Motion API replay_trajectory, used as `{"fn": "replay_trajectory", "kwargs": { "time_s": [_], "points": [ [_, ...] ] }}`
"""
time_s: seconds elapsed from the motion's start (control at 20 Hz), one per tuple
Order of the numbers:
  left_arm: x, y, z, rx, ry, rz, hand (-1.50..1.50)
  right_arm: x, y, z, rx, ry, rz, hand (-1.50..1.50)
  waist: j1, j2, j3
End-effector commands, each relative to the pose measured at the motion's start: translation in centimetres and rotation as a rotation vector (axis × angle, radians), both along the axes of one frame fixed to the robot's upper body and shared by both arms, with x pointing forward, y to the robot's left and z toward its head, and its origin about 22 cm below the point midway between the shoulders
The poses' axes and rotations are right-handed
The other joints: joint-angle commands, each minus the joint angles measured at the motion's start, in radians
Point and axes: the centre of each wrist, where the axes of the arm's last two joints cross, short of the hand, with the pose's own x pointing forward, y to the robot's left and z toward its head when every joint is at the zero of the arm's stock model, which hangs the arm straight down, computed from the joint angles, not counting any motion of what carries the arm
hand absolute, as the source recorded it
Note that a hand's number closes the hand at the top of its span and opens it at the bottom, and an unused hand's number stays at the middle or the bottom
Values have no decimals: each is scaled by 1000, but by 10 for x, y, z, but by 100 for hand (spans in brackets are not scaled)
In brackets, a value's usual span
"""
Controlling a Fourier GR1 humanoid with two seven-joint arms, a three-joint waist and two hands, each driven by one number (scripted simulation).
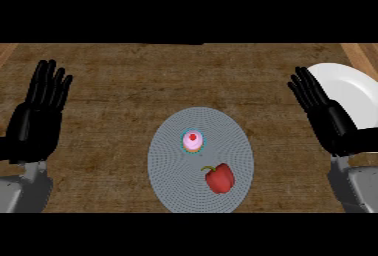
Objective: Pick the cupcake from the placemat and place it in the plate
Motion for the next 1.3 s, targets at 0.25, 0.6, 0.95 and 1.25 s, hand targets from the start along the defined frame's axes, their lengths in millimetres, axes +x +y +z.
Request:
{"fn": "replay_trajectory", "kwargs": {
  "time_s": [0.25,0.6,0.95,1.25],
  "points": [
    [-42,0,-110,91,625,11,0,41,19,103,-10,-239,-212,150,-3,16,27],
    [-42,-36,-112,44,655,-59,0,12,53,40,-147,-258,-635,-150,-19,4,29],
    [-48,-47,-127,29,660,-58,0,-24,61,62,-298,-231,-510,-150,-19,4,28],
    [-56,-47,-125,45,678,-72,0,-23,62,71,-698,3,-301,-150,-15,0,25]
  ]
}}
